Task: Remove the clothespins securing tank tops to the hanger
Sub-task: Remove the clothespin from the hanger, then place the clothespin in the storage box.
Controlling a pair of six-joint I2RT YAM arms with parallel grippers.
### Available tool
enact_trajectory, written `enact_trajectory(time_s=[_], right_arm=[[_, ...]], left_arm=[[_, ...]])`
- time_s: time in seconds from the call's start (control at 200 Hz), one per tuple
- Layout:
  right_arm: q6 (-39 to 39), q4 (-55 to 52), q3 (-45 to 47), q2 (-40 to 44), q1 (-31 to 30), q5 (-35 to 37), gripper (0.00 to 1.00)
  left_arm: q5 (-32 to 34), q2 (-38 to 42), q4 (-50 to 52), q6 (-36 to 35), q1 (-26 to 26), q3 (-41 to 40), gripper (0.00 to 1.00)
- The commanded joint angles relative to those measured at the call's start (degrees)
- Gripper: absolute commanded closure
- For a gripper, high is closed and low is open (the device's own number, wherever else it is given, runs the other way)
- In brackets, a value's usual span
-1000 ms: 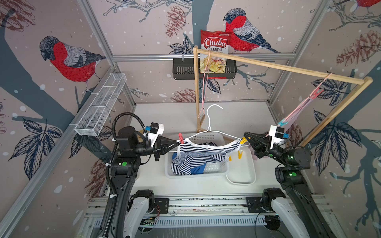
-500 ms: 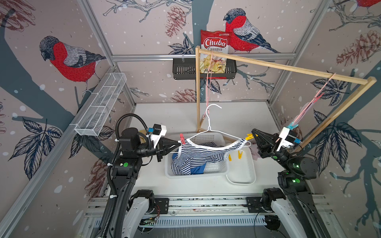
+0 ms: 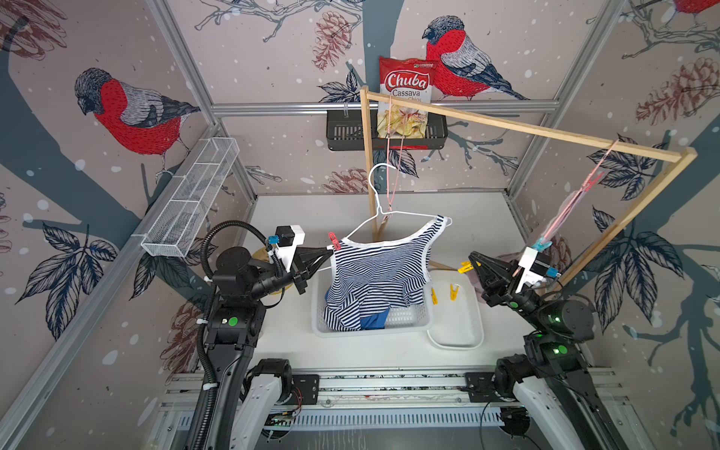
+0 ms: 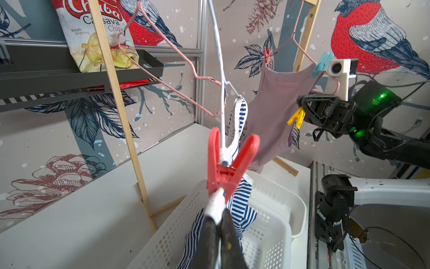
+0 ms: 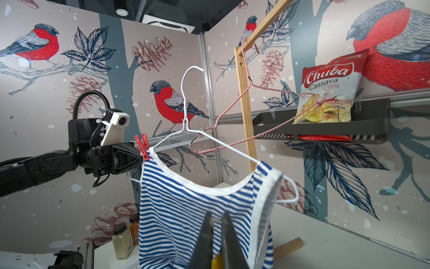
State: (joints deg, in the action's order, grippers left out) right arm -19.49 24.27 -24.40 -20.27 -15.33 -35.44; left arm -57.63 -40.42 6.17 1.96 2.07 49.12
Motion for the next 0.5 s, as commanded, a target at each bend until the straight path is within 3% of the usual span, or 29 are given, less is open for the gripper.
enact_trajectory(time_s=[0.0,0.235,0.49], right_arm=[[3.28,-3.08,2.55,3.08,-1.71,5.49,1.0],[5.22,-3.63,4.2,7.39,-2.59,10.52,1.0],[6.87,-6.27,1.52,7.81,-2.86,8.29,1.0]], left_arm=[[0.82,-0.9,-5.11,2.12,0.04,0.8,1.0],[0.15,-1.93,-6.42,3.22,0.04,1.19,1.0],[-1.2,-2.87,-6.35,3.23,0.03,0.76,1.0]])
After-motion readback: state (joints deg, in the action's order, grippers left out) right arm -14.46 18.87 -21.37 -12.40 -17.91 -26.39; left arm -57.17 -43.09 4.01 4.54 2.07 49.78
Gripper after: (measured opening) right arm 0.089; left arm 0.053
